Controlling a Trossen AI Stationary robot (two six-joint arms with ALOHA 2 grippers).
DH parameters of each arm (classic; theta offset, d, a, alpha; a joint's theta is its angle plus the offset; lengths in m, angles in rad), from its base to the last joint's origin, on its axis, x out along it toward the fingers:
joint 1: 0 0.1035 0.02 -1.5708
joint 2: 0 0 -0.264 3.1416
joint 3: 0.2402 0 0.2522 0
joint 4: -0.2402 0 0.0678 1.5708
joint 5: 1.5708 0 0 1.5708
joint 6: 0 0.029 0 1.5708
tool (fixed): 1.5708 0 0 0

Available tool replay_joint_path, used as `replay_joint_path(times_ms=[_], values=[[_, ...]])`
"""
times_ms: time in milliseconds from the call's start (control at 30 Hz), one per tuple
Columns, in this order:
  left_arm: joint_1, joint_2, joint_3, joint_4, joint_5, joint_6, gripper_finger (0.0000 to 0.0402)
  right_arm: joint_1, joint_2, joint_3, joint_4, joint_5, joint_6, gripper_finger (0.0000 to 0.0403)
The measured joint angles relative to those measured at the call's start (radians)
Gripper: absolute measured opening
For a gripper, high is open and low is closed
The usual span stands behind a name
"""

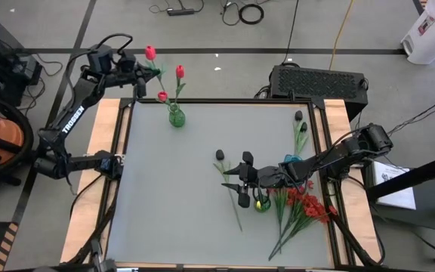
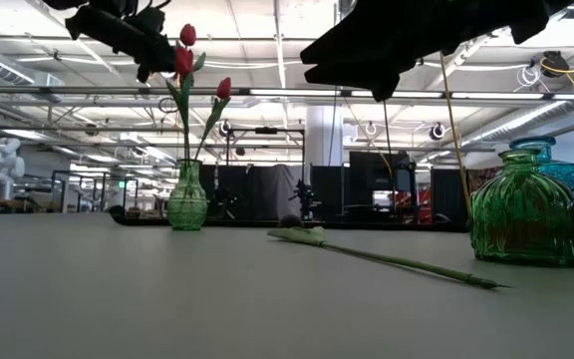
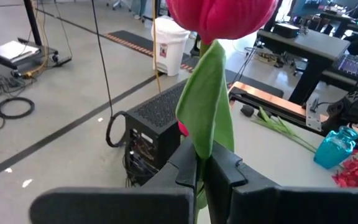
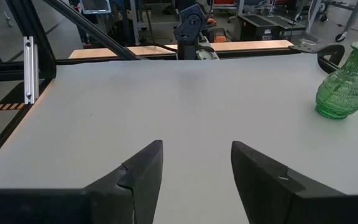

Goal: Sort flowers into vase by color
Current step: Put the pink flower into the top green vase, then put the bottom left black flower into the blue vase

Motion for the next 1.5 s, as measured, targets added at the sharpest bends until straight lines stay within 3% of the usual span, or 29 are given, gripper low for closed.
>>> replay_joint_path(times_ms=[500, 967, 1167, 1500], values=[[0.0, 0.001, 0.0, -0.065, -0.006, 0.013, 0.0116, 0.0, 0.0, 0.0, -0.003, 0.0, 0.0, 0.0183], [0.0, -0.054, -0.001, -0.21, -0.049, 0.061, 0.0118, 0.0, 0.0, 0.0, -0.003, 0.0, 0.0, 0.0183], [0.001, -0.149, -0.001, -0.201, -0.126, 0.062, 0.0118, 0.0, 0.0, 0.0, -0.003, 0.0, 0.0, 0.0183], [0.0, -0.336, -0.001, -0.22, -0.114, 0.017, 0.0119, 0.0, 0.0, 0.0, -0.008, 0.0, 0.002, 0.0183]])
